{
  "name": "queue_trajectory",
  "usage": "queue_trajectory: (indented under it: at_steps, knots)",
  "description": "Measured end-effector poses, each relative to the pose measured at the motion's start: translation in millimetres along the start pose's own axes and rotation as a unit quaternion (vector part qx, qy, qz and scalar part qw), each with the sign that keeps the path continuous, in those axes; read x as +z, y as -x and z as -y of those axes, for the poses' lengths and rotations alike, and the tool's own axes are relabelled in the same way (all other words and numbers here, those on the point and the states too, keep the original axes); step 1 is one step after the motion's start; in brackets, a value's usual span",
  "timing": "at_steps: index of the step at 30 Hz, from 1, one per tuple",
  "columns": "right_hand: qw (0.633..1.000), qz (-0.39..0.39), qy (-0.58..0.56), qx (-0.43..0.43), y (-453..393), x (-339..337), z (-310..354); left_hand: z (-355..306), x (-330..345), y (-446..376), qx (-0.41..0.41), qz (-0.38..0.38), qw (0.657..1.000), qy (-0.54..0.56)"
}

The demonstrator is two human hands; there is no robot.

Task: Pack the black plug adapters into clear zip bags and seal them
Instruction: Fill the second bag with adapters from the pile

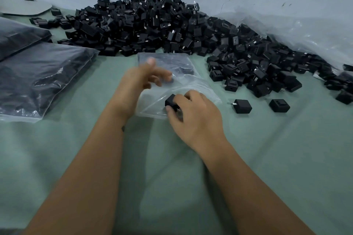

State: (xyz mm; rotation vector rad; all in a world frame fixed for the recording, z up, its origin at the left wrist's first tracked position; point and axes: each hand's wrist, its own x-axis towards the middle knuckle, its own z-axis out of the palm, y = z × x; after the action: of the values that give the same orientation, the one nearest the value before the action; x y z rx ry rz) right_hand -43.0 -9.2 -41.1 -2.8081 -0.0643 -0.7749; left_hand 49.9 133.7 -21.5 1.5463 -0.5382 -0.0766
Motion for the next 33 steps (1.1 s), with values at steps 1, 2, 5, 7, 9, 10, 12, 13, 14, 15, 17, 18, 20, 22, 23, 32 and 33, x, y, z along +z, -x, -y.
queue_trajectory:
  at_steps: [1, 2, 5, 7, 9, 10, 12, 13, 14, 15, 17, 18, 20, 22, 23, 32, 33]
  knots:
    - [1.0, -0.017, -0.017, 0.008, 1, -1, 1, 0, -3, -1, -0.009, -0.042, 0.998, 0.038]
    - [0.999, -0.026, -0.033, 0.016, 2, -2, 2, 1, -6, -2, -0.016, -0.091, 0.993, 0.074]
    - [0.998, 0.006, -0.057, 0.037, 3, -3, 0, 3, -16, -3, -0.037, -0.218, 0.966, 0.136]
    - [0.996, 0.02, -0.068, 0.044, 2, -4, -1, 4, -18, -3, -0.068, -0.262, 0.948, 0.164]
    - [0.995, 0.025, -0.079, 0.046, 2, -4, -2, 6, -18, -4, -0.086, -0.274, 0.943, 0.17]
    - [0.995, 0.025, -0.083, 0.045, 2, -4, -2, 6, -18, -5, -0.089, -0.271, 0.944, 0.168]
    - [0.996, 0.022, -0.081, 0.038, 2, -3, -2, 9, -18, -6, -0.091, -0.257, 0.95, 0.152]
    - [0.996, 0.019, -0.077, 0.032, 1, -2, -2, 9, -18, -7, -0.093, -0.249, 0.954, 0.142]
    - [0.997, 0.018, -0.077, 0.025, 1, -1, -2, 10, -18, -7, -0.095, -0.242, 0.957, 0.132]
    - [0.996, 0.018, -0.083, 0.017, 0, -1, -2, 10, -17, -8, -0.096, -0.237, 0.959, 0.124]
    - [0.995, 0.026, -0.098, 0.006, -2, 0, -2, 10, -16, -8, -0.097, -0.234, 0.961, 0.109]
    - [0.995, 0.032, -0.095, 0.002, -2, 0, -2, 11, -15, -9, -0.097, -0.234, 0.962, 0.1]
    - [0.997, 0.043, -0.065, 0.0, -4, 1, -2, 12, -13, -9, -0.094, -0.242, 0.962, 0.084]
    - [0.998, 0.055, -0.026, 0.008, -7, 1, -2, 12, -11, -11, -0.094, -0.255, 0.959, 0.075]
    - [0.998, 0.064, -0.006, 0.014, -9, 1, -2, 12, -10, -11, -0.095, -0.263, 0.957, 0.073]
    - [0.978, 0.175, 0.086, 0.08, -28, 11, 3, 14, -4, -13, -0.097, -0.265, 0.958, 0.048]
    - [0.976, 0.187, 0.078, 0.082, -32, 13, 2, 14, -4, -13, -0.094, -0.264, 0.959, 0.044]
